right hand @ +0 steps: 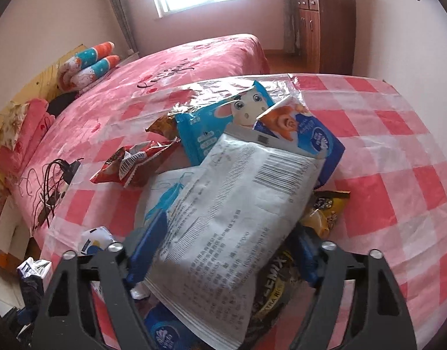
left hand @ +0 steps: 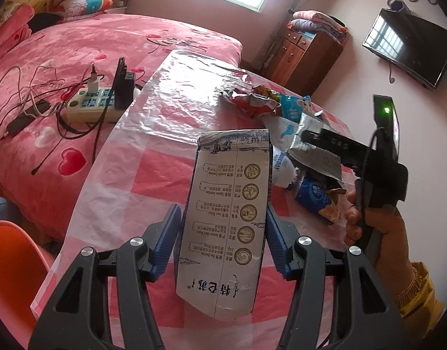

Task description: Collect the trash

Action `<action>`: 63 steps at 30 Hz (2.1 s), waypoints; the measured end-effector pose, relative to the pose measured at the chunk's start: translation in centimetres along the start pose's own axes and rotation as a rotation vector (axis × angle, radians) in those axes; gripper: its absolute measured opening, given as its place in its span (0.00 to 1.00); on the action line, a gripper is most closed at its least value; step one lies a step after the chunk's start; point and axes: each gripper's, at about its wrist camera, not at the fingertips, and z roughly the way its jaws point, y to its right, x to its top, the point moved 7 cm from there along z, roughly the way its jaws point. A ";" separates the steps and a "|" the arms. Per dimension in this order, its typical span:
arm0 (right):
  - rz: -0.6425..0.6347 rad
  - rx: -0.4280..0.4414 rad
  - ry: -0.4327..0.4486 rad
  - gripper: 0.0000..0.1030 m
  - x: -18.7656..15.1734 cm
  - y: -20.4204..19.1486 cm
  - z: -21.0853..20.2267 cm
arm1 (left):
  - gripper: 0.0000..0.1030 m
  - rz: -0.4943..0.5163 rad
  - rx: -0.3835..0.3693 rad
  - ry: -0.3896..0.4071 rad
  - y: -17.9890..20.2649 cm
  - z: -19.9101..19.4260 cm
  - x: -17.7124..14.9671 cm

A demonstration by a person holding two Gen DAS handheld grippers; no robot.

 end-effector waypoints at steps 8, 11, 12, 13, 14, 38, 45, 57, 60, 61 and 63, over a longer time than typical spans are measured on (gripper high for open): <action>0.006 0.065 0.026 0.37 0.2 0.7 -2.0 | 0.56 -0.011 -0.013 0.002 -0.6 -0.1 -0.1; -0.003 0.089 0.042 0.30 0.1 0.5 -3.1 | 0.56 -0.013 -0.017 0.004 -0.6 -0.1 -0.2; -0.006 0.098 0.045 0.28 0.0 0.4 -3.4 | 0.56 -0.014 -0.018 0.005 -0.6 -0.2 -0.3; -0.008 0.106 0.047 0.26 -0.1 0.3 -3.7 | 0.56 -0.016 -0.020 0.005 -0.6 -0.2 -0.3; -0.011 0.114 0.049 0.25 -0.2 0.2 -4.0 | 0.56 -0.016 -0.021 0.006 -0.7 -0.2 -0.3; -0.096 0.323 0.102 0.18 -1.6 -8.2 -12.7 | 0.56 -0.056 -0.008 0.102 -4.3 -5.4 -1.8; -0.175 0.518 0.002 0.18 -3.7 -17.4 -13.8 | 0.56 -0.136 0.080 0.136 -9.8 -8.9 -3.2; -0.433 0.741 -0.181 0.20 -13.0 -34.2 -13.4 | 0.58 -0.367 0.306 0.167 -21.7 -14.2 -8.7; -0.494 0.750 -0.236 0.39 -15.8 -36.6 -12.0 | 0.72 -0.430 0.378 0.162 -24.4 -14.9 -10.1; -0.501 0.743 -0.245 0.56 -16.4 -36.7 -11.6 | 0.74 -0.447 0.403 0.164 -25.2 -15.2 -10.5; -0.494 0.723 -0.254 0.68 -17.2 -36.4 -10.9 | 0.77 -0.465 0.436 0.166 -26.2 -15.6 -10.9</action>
